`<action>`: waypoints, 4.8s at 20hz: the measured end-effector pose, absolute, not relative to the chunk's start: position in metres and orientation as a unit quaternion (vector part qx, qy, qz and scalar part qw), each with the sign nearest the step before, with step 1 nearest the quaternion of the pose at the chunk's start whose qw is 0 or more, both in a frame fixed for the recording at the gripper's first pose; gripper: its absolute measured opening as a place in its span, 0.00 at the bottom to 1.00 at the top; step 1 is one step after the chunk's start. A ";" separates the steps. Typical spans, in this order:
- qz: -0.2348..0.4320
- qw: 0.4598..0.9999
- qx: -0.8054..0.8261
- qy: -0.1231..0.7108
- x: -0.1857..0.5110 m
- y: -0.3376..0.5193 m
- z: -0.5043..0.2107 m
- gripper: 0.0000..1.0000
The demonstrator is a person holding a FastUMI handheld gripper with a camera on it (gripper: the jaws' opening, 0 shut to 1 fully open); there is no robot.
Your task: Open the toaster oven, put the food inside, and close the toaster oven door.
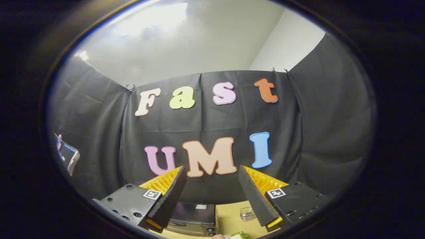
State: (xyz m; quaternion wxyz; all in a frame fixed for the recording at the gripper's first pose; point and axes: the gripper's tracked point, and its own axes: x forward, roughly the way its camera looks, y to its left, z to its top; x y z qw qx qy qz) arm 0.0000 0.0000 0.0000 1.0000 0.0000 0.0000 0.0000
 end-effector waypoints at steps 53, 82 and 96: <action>0.062 0.921 -0.039 0.383 -0.023 0.127 -0.376 1.00; 0.081 0.861 -0.002 0.502 -0.161 0.111 -0.426 0.99; 0.053 0.837 -0.002 0.545 -0.170 0.094 -0.491 0.96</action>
